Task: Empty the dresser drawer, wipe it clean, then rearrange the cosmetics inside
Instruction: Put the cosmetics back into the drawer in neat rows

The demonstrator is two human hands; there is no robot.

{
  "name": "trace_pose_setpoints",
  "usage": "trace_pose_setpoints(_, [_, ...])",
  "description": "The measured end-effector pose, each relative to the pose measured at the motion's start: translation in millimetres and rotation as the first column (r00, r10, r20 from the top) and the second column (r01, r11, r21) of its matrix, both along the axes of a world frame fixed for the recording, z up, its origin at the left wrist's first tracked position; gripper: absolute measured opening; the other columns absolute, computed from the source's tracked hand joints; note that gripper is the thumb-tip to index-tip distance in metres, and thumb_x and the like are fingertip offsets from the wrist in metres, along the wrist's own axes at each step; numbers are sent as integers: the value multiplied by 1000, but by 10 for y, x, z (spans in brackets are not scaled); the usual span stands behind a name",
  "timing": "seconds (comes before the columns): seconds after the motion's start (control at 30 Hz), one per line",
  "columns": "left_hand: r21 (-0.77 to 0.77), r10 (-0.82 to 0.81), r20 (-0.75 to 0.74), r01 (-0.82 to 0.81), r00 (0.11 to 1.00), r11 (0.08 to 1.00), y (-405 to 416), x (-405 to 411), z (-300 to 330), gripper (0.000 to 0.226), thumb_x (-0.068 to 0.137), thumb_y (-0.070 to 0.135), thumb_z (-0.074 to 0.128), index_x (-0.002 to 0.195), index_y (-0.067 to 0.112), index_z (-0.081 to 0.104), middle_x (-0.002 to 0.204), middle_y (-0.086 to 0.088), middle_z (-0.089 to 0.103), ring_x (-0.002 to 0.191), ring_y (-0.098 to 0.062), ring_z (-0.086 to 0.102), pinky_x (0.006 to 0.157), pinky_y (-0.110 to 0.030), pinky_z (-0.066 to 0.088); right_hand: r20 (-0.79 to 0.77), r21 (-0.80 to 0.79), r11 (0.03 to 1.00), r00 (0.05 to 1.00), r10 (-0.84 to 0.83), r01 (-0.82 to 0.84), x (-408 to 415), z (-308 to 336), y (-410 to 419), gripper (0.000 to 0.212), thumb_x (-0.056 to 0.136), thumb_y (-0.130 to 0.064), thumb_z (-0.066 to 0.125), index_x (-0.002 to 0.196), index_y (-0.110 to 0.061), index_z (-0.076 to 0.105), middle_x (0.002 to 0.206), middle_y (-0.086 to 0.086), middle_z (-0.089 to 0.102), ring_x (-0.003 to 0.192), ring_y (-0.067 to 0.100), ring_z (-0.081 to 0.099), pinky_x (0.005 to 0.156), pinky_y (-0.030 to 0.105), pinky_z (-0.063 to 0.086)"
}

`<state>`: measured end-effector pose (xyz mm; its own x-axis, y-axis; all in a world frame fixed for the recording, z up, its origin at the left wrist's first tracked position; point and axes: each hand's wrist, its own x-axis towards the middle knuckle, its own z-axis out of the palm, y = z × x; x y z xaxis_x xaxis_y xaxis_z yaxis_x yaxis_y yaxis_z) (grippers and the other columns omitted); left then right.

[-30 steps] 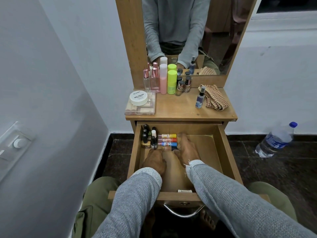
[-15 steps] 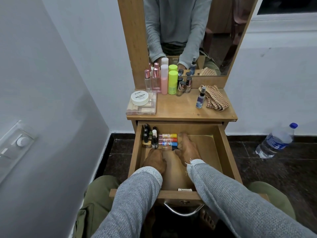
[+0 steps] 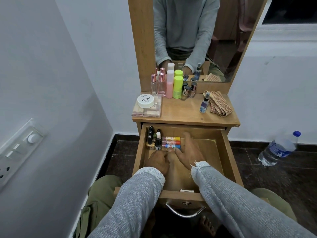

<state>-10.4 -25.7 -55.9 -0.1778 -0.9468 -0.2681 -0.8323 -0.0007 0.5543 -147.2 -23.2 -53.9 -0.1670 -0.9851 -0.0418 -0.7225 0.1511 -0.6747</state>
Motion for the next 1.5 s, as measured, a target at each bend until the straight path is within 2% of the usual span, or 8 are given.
trace_pose_setpoints(0.27, [-173,82,-187,-115,979,978,-233,306,669,19,95,16,54,95,23,72,103,1,71,95,-19,64,94,-34,50,-313,-474,844,944,104,-251,207,517,-334,36,89,-23,61,124,-17,52,117,2,54,104,17,52,89,32,50])
trace_pose_setpoints(0.5, [-398,250,-268,-343,930,851,-618,555,1122,8,91,18,58,92,23,64,106,-3,69,92,-23,64,86,-40,54,-558,-129,863,755,343,-488,459,733,-706,65,90,-16,60,145,-20,27,157,2,19,134,27,38,102,44,44])
trace_pose_setpoints(0.87, [-346,200,-119,-229,973,910,-966,551,1086,70,80,33,75,138,22,38,138,-5,45,122,-28,50,99,-40,45,-632,-214,868,741,227,-448,451,628,-457,56,87,-7,61,138,-17,39,150,3,36,119,30,52,80,40,51])
trace_pose_setpoints(1.0, [-266,140,-69,-153,988,952,-1015,468,1066,85,75,44,78,143,23,31,141,-5,45,123,-28,50,101,-42,45,-328,-412,842,919,219,-348,397,515,-356,30,92,-19,57,122,-16,59,134,0,51,107,22,58,83,36,53])
trace_pose_setpoints(1.1, [-260,107,-23,-109,994,959,-999,446,1047,80,77,45,76,141,21,37,137,-4,50,120,-26,51,99,-38,42,137,-416,909,990,33,28,408,502,-304,16,91,-28,60,101,-17,63,108,-2,55,88,12,58,78,22,47])
trace_pose_setpoints(1.17, [-271,122,-24,-124,992,955,-990,452,1054,75,78,43,76,139,20,41,133,-4,54,117,-25,53,96,-36,43,375,-207,953,918,-130,219,407,534,-337,19,89,-35,60,87,-16,60,90,1,61,79,16,59,69,24,47])
trace_pose_setpoints(1.27, [-273,140,-33,-144,990,951,-965,454,1089,72,77,41,77,137,19,43,131,-5,56,113,-26,55,95,-37,46,698,204,969,673,-244,139,444,593,-404,46,86,-50,61,89,-4,64,73,10,68,65,21,65,62,34,58])
trace_pose_setpoints(1.5, [-288,174,-80,-190,981,939,-932,464,1087,75,74,40,79,136,20,41,128,-6,59,108,-27,59,93,-40,50,882,273,959,377,-282,77,528,656,-482,22,88,-21,67,92,-1,59,84,17,68,72,24,70,66,29,59])
